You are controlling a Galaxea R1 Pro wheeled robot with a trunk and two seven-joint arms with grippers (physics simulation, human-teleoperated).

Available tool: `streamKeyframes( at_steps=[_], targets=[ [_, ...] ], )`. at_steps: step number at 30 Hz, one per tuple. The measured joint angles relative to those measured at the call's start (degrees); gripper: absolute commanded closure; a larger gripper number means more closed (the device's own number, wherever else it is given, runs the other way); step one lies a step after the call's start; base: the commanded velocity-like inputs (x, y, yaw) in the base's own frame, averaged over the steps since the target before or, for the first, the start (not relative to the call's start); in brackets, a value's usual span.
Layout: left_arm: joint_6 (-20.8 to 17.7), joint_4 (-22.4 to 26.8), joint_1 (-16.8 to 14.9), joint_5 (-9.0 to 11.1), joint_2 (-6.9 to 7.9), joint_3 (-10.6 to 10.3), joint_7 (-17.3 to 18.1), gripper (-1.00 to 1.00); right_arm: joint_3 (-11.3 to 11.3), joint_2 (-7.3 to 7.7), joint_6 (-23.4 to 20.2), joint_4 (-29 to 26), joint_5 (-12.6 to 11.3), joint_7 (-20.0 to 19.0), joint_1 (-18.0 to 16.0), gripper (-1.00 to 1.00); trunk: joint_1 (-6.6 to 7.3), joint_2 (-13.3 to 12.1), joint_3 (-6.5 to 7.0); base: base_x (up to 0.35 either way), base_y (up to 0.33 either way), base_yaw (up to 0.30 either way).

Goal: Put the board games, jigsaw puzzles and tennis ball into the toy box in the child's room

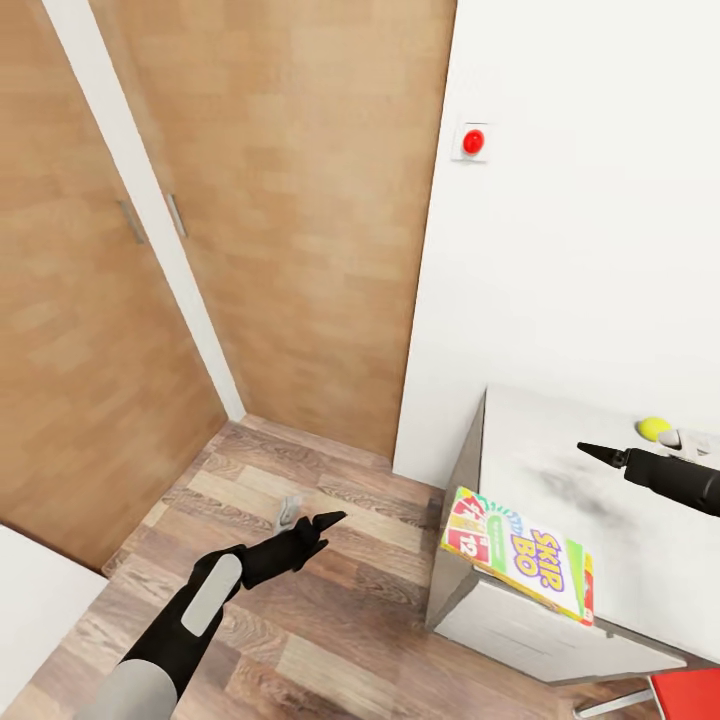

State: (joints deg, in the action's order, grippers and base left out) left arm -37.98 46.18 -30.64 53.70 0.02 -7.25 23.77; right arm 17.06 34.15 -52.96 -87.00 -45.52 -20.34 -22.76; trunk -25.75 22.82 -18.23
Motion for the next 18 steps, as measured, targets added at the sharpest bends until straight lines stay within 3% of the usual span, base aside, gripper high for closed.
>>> streamKeyframes(
  at_steps=[9, 18],
  targets=[
    [0.1, -0.3, -0.1, -0.4, -0.07, -0.1, 0.1, -1.0, 0.0, 0.06, 0.0, -0.2, 0.0, 0.0, 0.0, -1.0, 0.01, 0.0, 0.0, 0.056, 0.296, -0.003],
    [0.4, -0.4, -0.1, -3.3, -0.43, -0.1, 0.0, -1.0, 0.0, 0.16, 0.0, -0.2, 0.0, 0.0, 0.1, -1.0, 0.0, 0.0, 0.0, 0.061, 0.147, -0.001]
  ],
)
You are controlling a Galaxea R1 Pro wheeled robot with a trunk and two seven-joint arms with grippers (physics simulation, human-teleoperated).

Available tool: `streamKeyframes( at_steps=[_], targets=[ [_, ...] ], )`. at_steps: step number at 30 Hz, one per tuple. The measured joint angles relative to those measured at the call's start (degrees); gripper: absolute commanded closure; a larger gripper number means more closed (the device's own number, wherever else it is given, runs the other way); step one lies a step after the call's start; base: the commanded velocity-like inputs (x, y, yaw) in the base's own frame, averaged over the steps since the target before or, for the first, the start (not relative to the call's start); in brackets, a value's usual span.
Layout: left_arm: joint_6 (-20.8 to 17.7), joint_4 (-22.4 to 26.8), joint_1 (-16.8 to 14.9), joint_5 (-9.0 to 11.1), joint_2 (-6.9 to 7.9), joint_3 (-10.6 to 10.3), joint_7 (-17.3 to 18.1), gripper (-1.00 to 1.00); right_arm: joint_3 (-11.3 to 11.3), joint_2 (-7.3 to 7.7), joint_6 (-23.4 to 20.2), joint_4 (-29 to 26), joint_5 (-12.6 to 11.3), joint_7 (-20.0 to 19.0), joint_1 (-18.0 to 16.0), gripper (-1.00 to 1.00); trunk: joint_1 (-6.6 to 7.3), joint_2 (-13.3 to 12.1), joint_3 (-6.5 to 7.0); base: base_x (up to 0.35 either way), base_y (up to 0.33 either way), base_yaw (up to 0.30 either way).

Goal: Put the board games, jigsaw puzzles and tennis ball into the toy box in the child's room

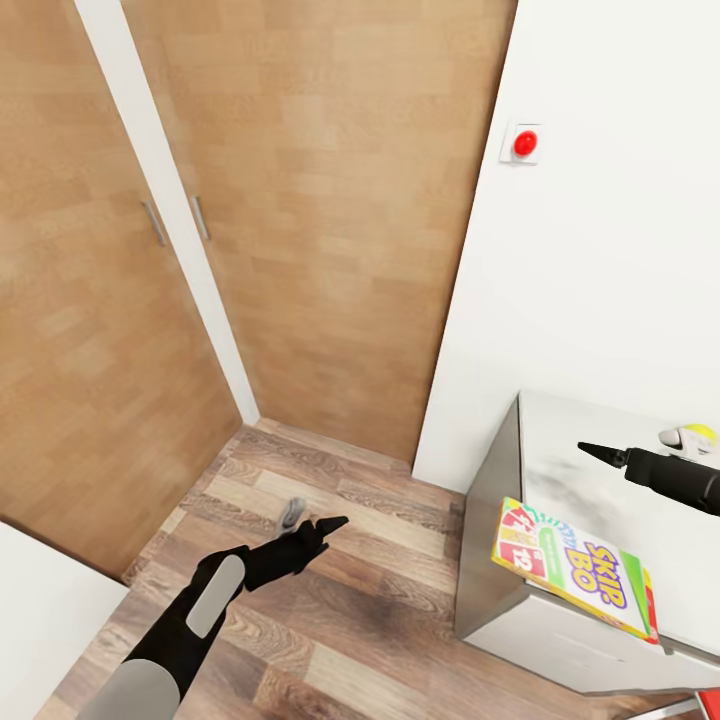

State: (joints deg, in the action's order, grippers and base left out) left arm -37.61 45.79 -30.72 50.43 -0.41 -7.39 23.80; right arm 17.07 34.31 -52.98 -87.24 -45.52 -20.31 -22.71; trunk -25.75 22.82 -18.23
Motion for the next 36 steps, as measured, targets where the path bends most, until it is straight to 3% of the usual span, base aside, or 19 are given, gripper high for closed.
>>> streamKeyframes(
  at_steps=[5, 18, 36],
  targets=[
    [0.4, -0.8, -0.3, -1.8, -0.74, 0.0, 0.1, -1.0, 0.0, 0.03, 0.0, 0.0, 0.0, 0.0, 0.0, -1.0, 0.0, 0.0, 0.0, 0.021, 0.049, 0.0],
    [1.9, -3.8, -1.9, -2.9, -1.74, 0.0, 0.3, -1.0, 0.0, 0.05, 0.0, -0.3, 0.0, -0.1, 0.0, -1.0, 0.0, 0.0, 0.0, 0.007, 0.016, -0.03],
    [3.5, -4.6, -2.3, -3.1, -2.11, -0.1, 0.3, -1.0, 0.0, 0.05, 0.0, -0.9, 0.0, 0.0, 0.0, -1.0, 0.0, 0.0, 0.0, 0.001, 0.002, -0.231]
  ],
)
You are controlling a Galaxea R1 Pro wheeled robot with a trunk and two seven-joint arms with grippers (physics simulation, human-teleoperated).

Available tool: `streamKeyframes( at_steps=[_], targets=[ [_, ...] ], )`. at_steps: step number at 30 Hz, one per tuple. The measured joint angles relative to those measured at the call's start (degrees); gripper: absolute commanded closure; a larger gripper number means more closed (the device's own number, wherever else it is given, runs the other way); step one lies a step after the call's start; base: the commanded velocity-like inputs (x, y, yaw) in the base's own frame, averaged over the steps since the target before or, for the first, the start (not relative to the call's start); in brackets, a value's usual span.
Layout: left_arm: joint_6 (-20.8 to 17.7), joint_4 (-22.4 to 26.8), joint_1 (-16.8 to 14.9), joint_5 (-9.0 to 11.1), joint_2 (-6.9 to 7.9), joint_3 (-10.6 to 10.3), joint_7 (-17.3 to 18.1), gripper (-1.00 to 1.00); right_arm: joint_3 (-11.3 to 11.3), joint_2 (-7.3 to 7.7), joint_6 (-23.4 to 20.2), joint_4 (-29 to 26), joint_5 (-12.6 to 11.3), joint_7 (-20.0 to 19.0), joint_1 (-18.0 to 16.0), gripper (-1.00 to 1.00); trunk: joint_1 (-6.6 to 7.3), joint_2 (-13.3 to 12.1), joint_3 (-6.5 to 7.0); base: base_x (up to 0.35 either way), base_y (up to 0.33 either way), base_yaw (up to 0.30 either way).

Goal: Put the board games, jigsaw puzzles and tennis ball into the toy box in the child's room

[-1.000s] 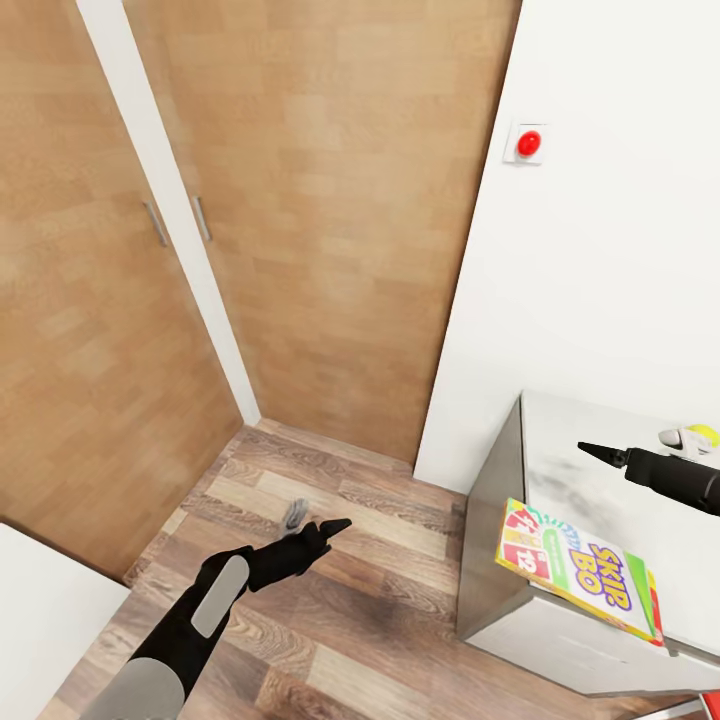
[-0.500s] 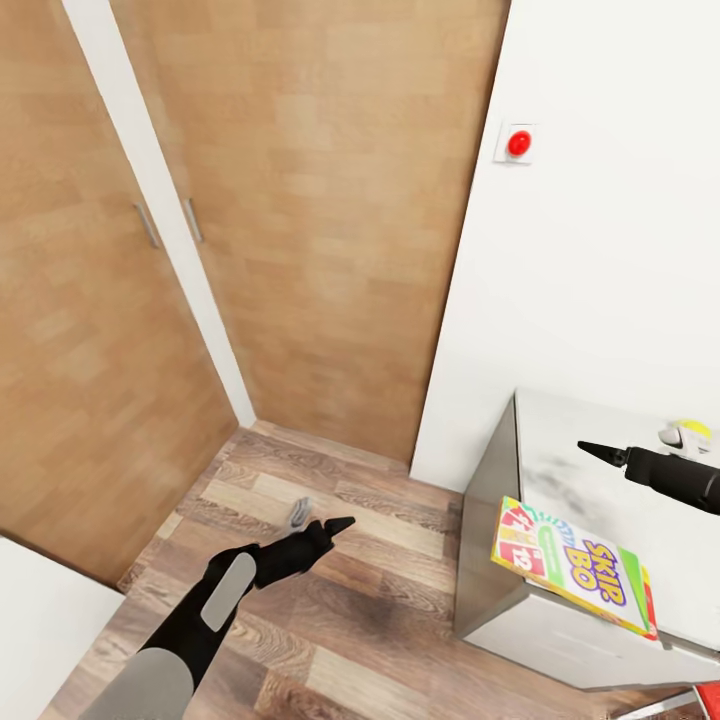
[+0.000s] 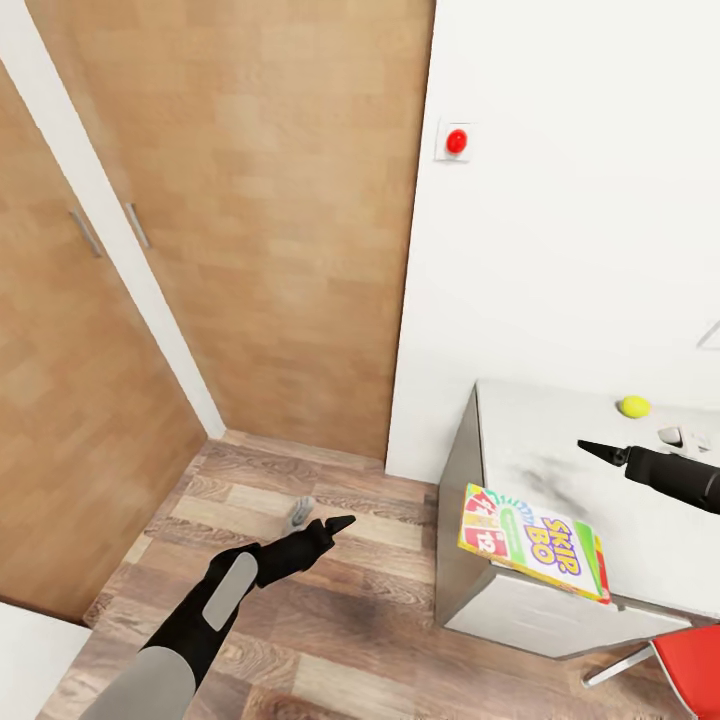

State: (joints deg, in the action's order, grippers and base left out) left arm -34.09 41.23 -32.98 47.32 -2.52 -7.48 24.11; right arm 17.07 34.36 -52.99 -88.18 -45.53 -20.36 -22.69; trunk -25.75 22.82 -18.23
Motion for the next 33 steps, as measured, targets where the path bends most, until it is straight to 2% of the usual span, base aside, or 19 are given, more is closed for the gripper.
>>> streamKeyframes(
  at_steps=[18, 33],
  targets=[
    [0.2, -0.1, 0.0, 0.0, -0.03, 0.0, 0.4, -1.0, 0.0, -0.06, -1.2, -0.1, 0.0, 0.1, 0.0, -1.0, 0.0, 0.0, 0.0, 0.0, 0.0, -0.264],
    [0.5, -0.1, 0.0, -0.1, -0.07, 0.0, 0.3, -1.0, 0.0, -0.01, -2.0, 0.5, 0.0, 0.1, 0.0, -1.0, 0.0, 0.0, 0.0, 0.0, 0.0, -0.066]
  ],
)
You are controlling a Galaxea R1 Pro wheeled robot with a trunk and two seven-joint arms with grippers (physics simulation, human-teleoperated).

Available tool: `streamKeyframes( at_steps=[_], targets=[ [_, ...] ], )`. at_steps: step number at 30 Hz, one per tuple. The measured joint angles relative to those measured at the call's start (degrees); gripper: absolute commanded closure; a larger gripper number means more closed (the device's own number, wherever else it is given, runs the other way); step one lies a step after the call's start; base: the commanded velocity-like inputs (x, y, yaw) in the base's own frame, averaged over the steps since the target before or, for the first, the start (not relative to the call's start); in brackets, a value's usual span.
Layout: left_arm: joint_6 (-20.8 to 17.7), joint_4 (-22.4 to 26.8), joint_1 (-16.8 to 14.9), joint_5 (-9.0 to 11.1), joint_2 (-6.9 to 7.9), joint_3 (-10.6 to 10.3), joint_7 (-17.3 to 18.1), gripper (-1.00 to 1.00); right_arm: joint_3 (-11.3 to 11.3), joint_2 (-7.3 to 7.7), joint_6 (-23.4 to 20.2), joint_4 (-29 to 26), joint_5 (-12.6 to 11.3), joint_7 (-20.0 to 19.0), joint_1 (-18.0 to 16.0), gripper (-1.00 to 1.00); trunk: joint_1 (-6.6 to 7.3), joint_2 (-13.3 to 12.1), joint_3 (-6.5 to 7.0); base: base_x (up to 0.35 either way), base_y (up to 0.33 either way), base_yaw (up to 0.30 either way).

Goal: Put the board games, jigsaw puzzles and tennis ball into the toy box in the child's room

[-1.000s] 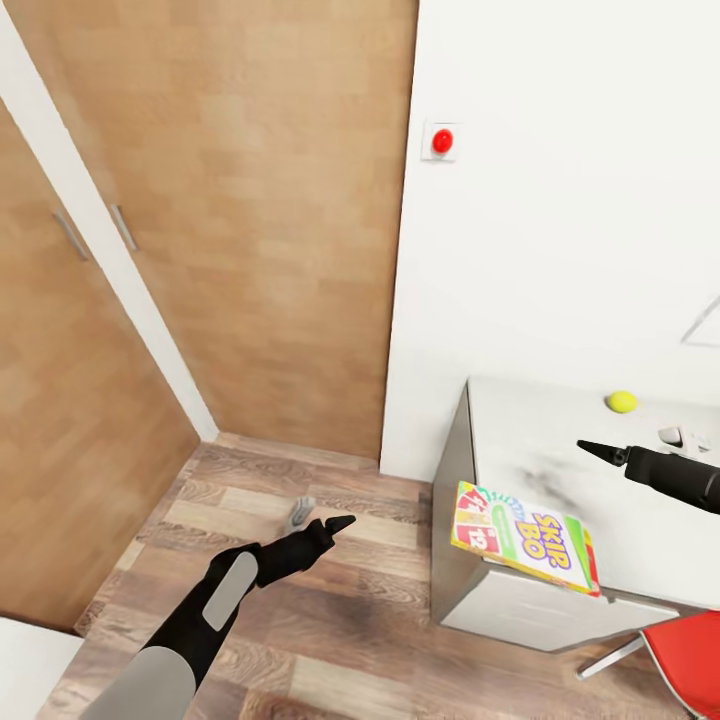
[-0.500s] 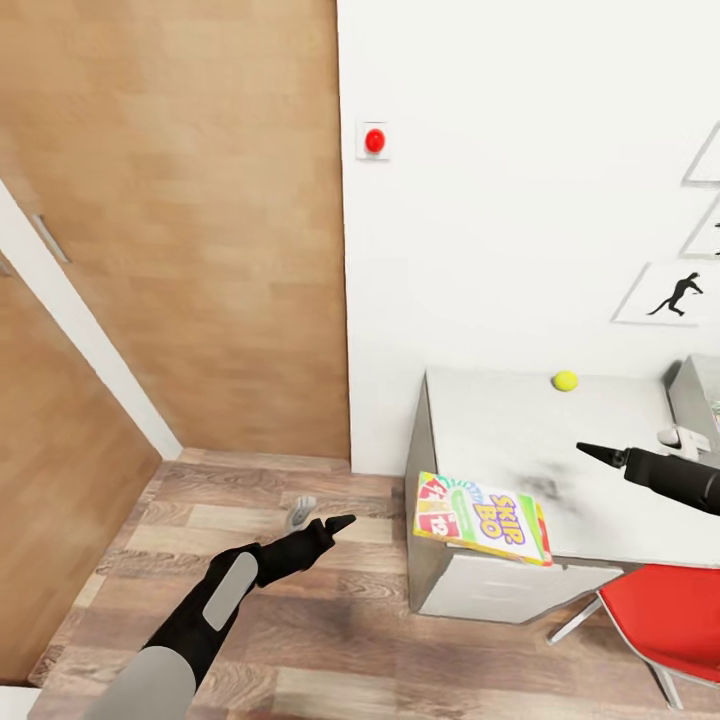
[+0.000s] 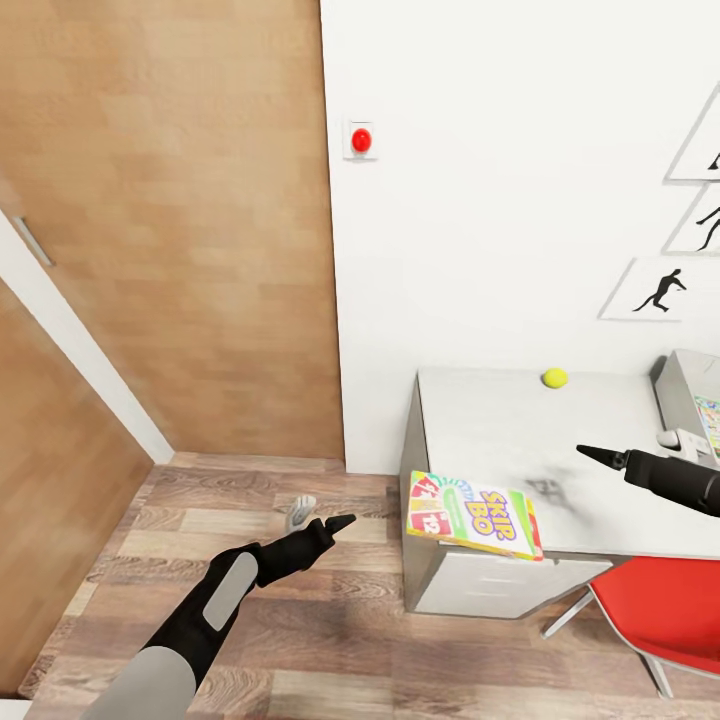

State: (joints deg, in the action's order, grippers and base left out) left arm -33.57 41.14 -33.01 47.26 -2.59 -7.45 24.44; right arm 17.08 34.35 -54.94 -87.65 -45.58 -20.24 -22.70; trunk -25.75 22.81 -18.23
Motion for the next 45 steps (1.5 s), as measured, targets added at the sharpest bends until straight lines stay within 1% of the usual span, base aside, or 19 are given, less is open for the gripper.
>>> streamKeyframes(
  at_steps=[12, 27, 45],
  targets=[
    [0.5, -0.1, 0.0, 0.0, -0.01, 0.0, 0.1, -1.0, 0.0, 0.02, -0.2, -0.3, -0.1, -0.1, 0.0, -1.0, 0.0, 0.0, 0.0, 0.008, 0.001, -0.008],
    [1.3, -1.0, 0.0, 0.0, -0.04, 0.0, 0.0, -1.0, 0.0, 0.01, -2.6, -0.9, -0.2, 0.0, 0.0, -1.0, 0.01, 0.0, 0.0, 0.144, 0.046, -0.001],
    [1.7, -1.3, 0.0, -0.1, -0.27, 0.0, -0.3, -1.0, 0.1, 0.01, -3.1, -1.3, -0.2, 0.0, 0.0, -1.0, 0.0, 0.0, 0.0, 0.027, 0.008, 0.0]
  ],
)
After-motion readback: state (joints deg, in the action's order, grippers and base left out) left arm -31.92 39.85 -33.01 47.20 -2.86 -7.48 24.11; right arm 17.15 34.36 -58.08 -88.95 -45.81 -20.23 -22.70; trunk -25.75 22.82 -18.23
